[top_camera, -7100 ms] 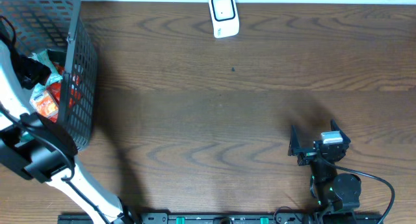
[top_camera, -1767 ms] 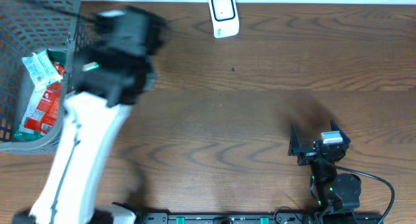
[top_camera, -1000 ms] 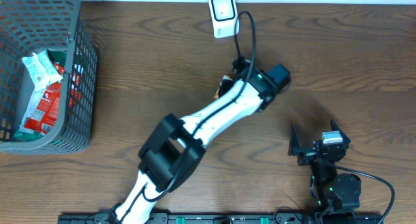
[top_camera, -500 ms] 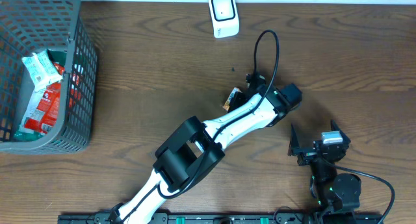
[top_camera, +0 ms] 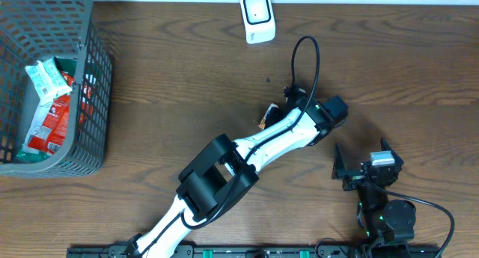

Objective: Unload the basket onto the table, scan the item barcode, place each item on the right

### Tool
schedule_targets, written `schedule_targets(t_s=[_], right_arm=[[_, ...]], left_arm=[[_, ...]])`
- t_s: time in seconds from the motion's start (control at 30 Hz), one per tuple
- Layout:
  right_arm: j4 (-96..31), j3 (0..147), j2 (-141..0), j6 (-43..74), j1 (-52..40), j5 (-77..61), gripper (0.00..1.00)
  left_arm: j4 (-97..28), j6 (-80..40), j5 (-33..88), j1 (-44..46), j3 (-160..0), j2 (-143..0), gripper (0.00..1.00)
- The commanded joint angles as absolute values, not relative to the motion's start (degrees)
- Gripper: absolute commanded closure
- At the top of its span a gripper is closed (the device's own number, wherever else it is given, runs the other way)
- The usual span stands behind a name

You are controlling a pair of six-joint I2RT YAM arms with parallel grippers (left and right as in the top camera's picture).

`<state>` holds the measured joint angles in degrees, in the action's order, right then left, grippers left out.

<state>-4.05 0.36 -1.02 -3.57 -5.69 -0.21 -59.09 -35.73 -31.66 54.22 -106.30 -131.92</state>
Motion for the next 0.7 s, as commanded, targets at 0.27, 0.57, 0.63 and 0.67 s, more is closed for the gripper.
schedule_targets(t_s=[0.27, 0.57, 0.63, 0.67], right_arm=[[-4.27, 0.32, -0.75, -3.9, -5.61, 0.14, 0.01], [-4.27, 0.32, -0.75, -3.9, -5.61, 0.12, 0.01], [-4.27, 0.32, -0.75, -3.9, -5.61, 0.12, 0.01], [-4.27, 0.32, -0.75, -3.9, -5.61, 0.12, 0.01]], left_arm=[[-59.24, -35.2, -29.1, 54.26, -106.19, -132.22, 0.91], [-59.24, -35.18, -29.12, 54.26, -106.41, -131.55, 0.92], [-59.22, -35.16, -29.15, 54.26, -106.41, -131.28, 0.93], [-59.2, -35.11, -29.17, 54.26, -106.41, -131.22, 0.93]])
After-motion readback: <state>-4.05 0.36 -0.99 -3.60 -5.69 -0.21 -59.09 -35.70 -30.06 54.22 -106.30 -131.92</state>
